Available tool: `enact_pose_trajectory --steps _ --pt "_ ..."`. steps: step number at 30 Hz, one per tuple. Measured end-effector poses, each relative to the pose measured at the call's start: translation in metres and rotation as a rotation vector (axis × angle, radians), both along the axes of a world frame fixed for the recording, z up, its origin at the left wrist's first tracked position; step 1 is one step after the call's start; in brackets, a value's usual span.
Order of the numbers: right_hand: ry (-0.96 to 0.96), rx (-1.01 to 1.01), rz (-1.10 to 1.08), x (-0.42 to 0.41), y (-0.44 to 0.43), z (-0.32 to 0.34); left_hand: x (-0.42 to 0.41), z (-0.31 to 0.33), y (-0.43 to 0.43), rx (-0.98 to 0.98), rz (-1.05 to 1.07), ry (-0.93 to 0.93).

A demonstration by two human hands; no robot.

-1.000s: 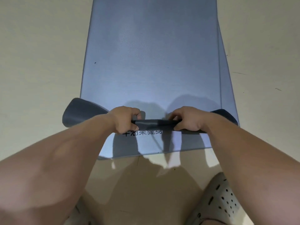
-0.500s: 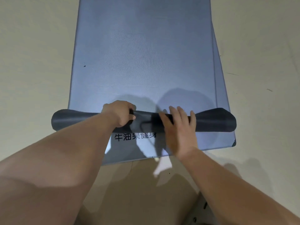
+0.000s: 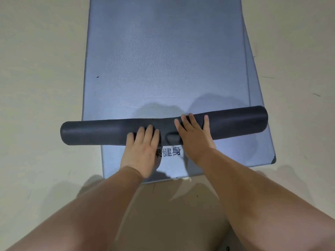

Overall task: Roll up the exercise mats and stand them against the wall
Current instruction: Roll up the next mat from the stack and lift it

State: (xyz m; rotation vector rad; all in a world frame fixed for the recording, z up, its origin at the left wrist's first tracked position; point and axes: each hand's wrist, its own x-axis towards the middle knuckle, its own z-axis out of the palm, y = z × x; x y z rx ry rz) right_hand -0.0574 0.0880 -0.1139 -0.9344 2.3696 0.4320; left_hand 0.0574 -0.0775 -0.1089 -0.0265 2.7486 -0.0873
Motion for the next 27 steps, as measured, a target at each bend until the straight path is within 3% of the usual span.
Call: enact_pose_trajectory --steps 8,15,20,27 --pt "0.067 -0.063 -0.033 -0.005 0.002 0.011 -0.04 0.002 -0.018 0.029 0.052 -0.008" --pt "-0.004 -0.048 -0.022 -0.02 -0.013 0.021 -0.026 0.005 -0.025 0.041 0.027 0.023" --pt "-0.208 -0.191 -0.083 -0.051 -0.024 0.05 0.006 0.008 -0.014 0.041 -0.044 0.175" --pt "-0.446 -0.134 -0.135 -0.058 -0.028 0.075 0.031 0.002 0.003 0.061 -0.08 0.183"
